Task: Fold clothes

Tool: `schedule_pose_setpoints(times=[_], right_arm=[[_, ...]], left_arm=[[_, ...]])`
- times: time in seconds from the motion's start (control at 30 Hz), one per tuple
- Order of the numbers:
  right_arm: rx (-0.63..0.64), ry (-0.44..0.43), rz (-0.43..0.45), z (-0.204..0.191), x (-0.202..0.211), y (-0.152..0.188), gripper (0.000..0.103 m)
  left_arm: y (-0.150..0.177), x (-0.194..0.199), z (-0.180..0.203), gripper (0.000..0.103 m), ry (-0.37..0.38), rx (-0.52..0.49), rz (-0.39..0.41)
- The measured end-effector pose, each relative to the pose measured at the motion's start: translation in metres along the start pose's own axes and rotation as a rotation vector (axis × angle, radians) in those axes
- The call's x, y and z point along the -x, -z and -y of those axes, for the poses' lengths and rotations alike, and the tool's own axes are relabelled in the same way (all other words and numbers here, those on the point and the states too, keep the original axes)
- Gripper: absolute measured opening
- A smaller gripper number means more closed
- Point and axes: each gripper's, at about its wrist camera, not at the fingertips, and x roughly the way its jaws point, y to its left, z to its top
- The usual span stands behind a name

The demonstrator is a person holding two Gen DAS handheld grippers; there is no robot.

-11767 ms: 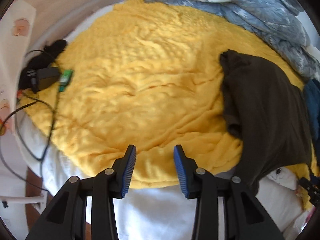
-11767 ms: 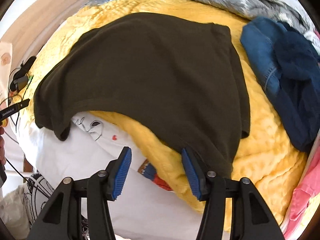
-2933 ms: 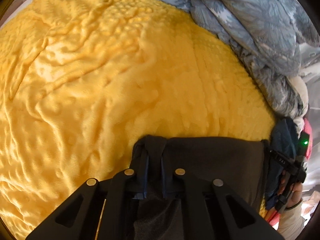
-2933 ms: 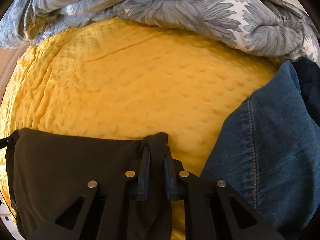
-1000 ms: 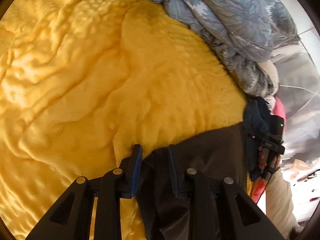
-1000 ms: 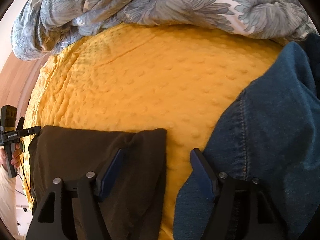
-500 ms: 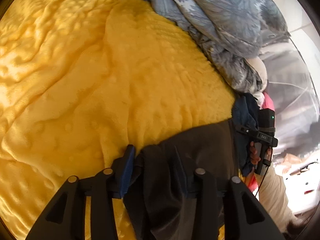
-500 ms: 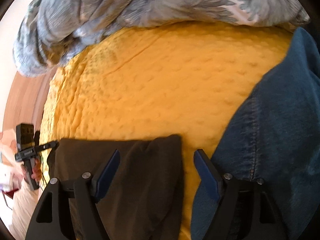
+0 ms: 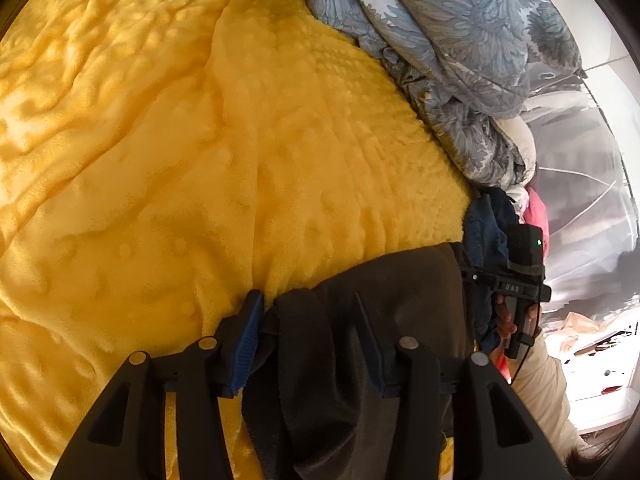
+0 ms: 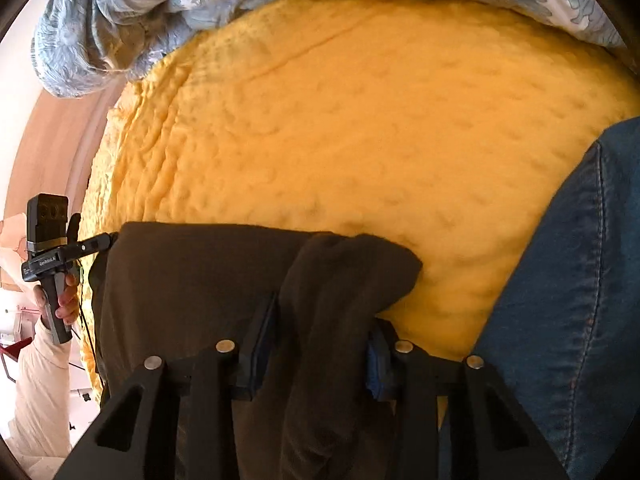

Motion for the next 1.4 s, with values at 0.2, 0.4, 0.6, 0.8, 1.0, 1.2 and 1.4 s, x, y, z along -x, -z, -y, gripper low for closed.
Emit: schedule_pose_setpoints(times=[0.2,0.4,0.6,0.8,1.0,1.2,1.4], right_arm=[[-0.050,-0.037,-0.008,0.008,0.001,0.000,0.039],[-0.054,-0.020,-0.009,0.005,0.000,-0.001,0.039],[-0.056,-0.031,-0.007,0.006,0.003,0.002,0.039],[-0.070,-0.057,0.000,0.009,0.003,0.005,0.039],[-0.010,0.030,0.013,-0.002,0.003,0.006,0.024],[0.017,0.051,0.046,-0.008,0.008,0.013,0.014],[0.057,0.067,0.112,-0.024,0.033,0.025,0.013]], left_arm=[[-0.004,-0.012,0.014,0.050,-0.177,-0.090,-0.033],[0.000,-0.017,0.027,0.053,-0.227,-0.196,-0.101],[0.004,-0.001,0.021,0.055,-0.113,-0.161,-0.092],[0.006,-0.006,0.023,0.056,-0.095,-0.147,-0.097],[0.012,-0.016,0.038,0.019,-0.235,-0.188,-0.079],[0.022,0.010,0.039,0.013,-0.223,-0.172,-0.022],[0.033,0.032,0.056,0.012,-0.214,-0.171,0.037]])
